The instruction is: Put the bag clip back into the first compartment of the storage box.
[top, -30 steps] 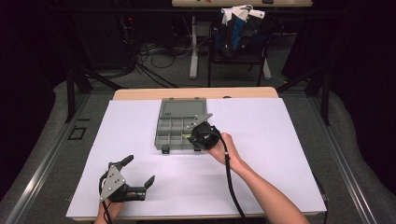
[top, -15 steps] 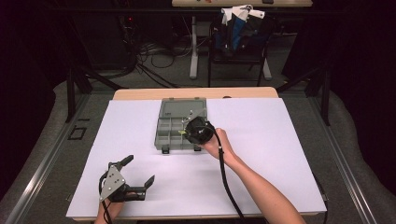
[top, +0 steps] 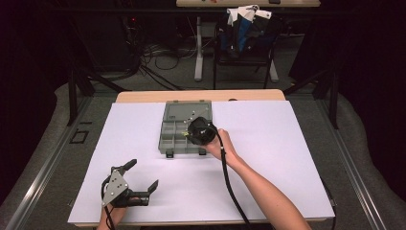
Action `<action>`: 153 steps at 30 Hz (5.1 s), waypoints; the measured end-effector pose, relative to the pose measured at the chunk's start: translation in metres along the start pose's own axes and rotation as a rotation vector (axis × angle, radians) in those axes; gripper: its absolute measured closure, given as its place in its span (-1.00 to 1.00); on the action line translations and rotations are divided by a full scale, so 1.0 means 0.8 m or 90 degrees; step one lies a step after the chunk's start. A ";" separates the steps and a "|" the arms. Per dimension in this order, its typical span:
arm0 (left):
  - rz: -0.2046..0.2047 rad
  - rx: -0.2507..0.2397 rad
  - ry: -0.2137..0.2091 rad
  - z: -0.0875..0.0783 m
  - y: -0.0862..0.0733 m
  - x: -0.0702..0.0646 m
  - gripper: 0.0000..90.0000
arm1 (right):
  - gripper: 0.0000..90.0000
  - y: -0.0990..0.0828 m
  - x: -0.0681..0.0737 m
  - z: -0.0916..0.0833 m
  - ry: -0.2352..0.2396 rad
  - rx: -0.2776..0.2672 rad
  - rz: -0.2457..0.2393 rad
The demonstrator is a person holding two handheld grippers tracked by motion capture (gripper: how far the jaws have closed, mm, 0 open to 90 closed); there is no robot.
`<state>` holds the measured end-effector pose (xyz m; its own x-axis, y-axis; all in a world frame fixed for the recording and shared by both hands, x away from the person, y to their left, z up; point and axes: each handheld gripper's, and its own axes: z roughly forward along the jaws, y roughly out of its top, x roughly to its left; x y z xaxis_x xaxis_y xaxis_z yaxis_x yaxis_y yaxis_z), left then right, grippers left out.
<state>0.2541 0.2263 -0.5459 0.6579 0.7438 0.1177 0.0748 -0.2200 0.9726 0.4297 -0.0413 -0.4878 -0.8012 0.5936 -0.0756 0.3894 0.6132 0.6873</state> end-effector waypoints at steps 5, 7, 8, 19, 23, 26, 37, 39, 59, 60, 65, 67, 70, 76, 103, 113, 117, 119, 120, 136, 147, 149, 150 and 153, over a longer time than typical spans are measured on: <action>-0.001 -0.001 0.000 0.000 0.000 0.000 -1.00 | 0.79 0.007 -0.002 0.003 0.001 0.002 0.005; -0.002 -0.002 0.000 0.000 0.000 0.000 -1.00 | 0.79 0.010 -0.001 0.005 0.000 0.001 0.004; -0.002 -0.002 0.000 0.000 0.000 0.000 -1.00 | 0.79 0.011 -0.001 0.006 0.000 0.001 0.000; 0.001 -0.002 -0.002 0.000 0.000 0.000 -1.00 | 0.79 0.025 0.000 0.018 0.004 0.001 -0.001; -0.001 -0.002 -0.001 0.000 0.000 0.000 -1.00 | 0.79 0.032 0.002 0.022 0.007 0.006 -0.003; -0.001 -0.002 -0.001 0.000 0.000 0.000 -1.00 | 0.79 0.038 0.003 0.025 0.008 0.005 -0.008; -0.001 -0.003 0.000 0.000 0.000 0.000 -1.00 | 0.79 0.059 0.006 0.038 0.011 0.009 -0.006; -0.003 -0.003 -0.001 0.000 0.000 0.000 -1.00 | 0.79 0.061 0.006 0.041 0.012 0.013 -0.005; -0.001 -0.003 -0.001 -0.001 0.000 0.000 -1.00 | 0.78 0.075 -0.001 0.073 0.003 0.035 0.034; 0.000 -0.003 -0.001 -0.001 0.000 0.000 -1.00 | 0.78 0.076 -0.001 0.073 0.004 0.036 0.036; 0.000 -0.003 -0.002 -0.001 0.000 0.000 -1.00 | 0.78 0.079 -0.001 0.080 -0.001 0.041 0.039; 0.000 -0.004 -0.002 -0.001 0.000 0.000 -1.00 | 0.78 0.080 -0.001 0.083 -0.005 0.043 0.041; 0.000 -0.004 -0.002 -0.001 0.000 0.000 -1.00 | 0.78 0.082 0.000 0.087 -0.008 0.047 0.045; 0.001 -0.004 -0.002 -0.001 0.001 0.000 -1.00 | 0.78 0.089 0.002 0.093 -0.012 0.048 0.056; 0.004 -0.001 -0.005 0.001 0.001 -0.001 -1.00 | -0.77 0.047 -0.013 0.030 0.040 0.009 0.063; 0.002 0.002 -0.008 0.003 0.001 -0.003 -1.00 | -0.99 0.019 -0.010 0.009 0.045 -0.001 0.055; 0.001 0.002 -0.003 0.001 0.001 -0.003 -1.00 | -1.00 0.006 -0.009 -0.001 0.048 -0.003 0.050; 0.001 0.001 -0.001 0.001 0.001 -0.002 -1.00 | -1.00 0.000 -0.010 -0.006 0.046 -0.008 0.045; 0.000 0.001 -0.001 0.001 0.001 -0.002 -1.00 | -1.00 -0.002 -0.010 -0.008 0.046 -0.008 0.045; 0.001 0.002 0.003 -0.003 0.000 -0.003 -1.00 | -1.00 -0.059 0.000 -0.051 0.043 -0.025 0.047; 0.000 0.004 0.003 -0.002 0.000 -0.002 -1.00 | -1.00 -0.095 0.003 -0.078 0.032 -0.033 0.049; 0.000 0.006 0.002 -0.002 0.000 -0.002 -1.00 | -1.00 -0.103 0.004 -0.085 0.027 -0.036 0.050; 0.001 0.006 0.002 -0.002 0.000 -0.003 -1.00 | -1.00 -0.107 0.004 -0.088 0.026 -0.036 0.051; 0.002 0.007 0.002 -0.002 0.000 -0.003 -1.00 | -1.00 -0.120 0.005 -0.096 0.018 -0.039 0.053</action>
<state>0.2517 0.2254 -0.5459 0.6561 0.7450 0.1208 0.0808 -0.2285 0.9702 0.3540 -0.1375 -0.4983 -0.7799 0.6259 0.0040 0.4276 0.5281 0.7337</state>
